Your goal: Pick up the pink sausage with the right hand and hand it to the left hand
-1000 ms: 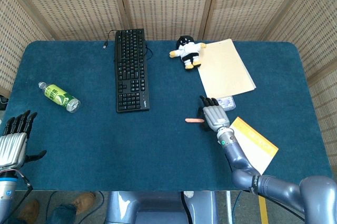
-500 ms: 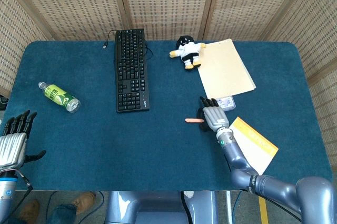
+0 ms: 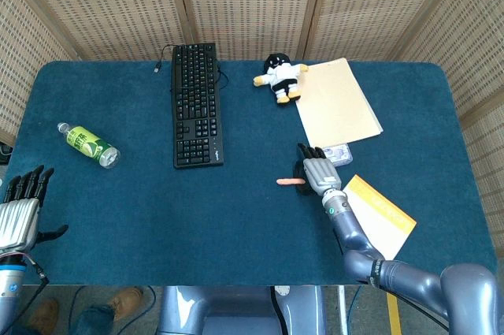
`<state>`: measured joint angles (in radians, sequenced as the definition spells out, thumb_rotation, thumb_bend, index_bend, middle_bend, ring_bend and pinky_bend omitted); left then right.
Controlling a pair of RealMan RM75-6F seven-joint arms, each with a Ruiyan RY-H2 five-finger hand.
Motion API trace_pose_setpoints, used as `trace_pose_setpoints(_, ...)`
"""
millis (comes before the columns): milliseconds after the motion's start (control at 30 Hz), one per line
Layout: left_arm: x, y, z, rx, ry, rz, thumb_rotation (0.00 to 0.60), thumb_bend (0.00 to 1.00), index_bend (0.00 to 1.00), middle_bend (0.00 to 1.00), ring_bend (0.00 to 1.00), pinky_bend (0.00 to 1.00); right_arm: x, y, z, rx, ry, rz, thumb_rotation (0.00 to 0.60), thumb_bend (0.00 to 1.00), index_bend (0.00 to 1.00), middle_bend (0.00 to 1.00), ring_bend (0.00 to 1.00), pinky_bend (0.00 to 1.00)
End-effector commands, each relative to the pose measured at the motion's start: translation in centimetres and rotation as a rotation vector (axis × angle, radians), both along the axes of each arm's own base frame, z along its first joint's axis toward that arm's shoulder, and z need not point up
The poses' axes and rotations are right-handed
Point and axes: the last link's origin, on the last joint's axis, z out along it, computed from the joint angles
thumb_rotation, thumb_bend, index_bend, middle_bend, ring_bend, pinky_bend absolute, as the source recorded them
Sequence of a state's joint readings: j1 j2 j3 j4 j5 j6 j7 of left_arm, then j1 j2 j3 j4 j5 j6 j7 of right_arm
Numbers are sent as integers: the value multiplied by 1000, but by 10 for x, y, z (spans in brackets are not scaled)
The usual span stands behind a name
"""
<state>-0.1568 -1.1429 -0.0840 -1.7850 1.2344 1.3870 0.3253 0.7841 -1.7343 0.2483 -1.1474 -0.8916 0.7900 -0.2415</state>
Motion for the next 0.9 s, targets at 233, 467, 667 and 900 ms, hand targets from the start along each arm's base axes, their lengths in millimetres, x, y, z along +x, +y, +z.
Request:
trace_pose_setpoints(233,0,-1,0,-2,-2,0,600,0,0,0,0,0,5,2,4,9,-100,-52,600,573,640,20,0,0)
trace_pose_setpoints(467,1,0,0,-9,-11,-2,600,0,0,0,0,0,30,6,18,26,-203,-52,600,624,658,43,0,0)
trace_pose_setpoints(667,1,2,0,-12,-20,-4,600,0,0,0,0,0,65,4,29,52,-284,-46,600,651,658,46,0,0)
trace_pose_setpoints(900,1,4,-1,-24,-23,-10,600,0,0,0,0,0,107,-6,33,77,-389,-84,600,658,658,52,0,0)
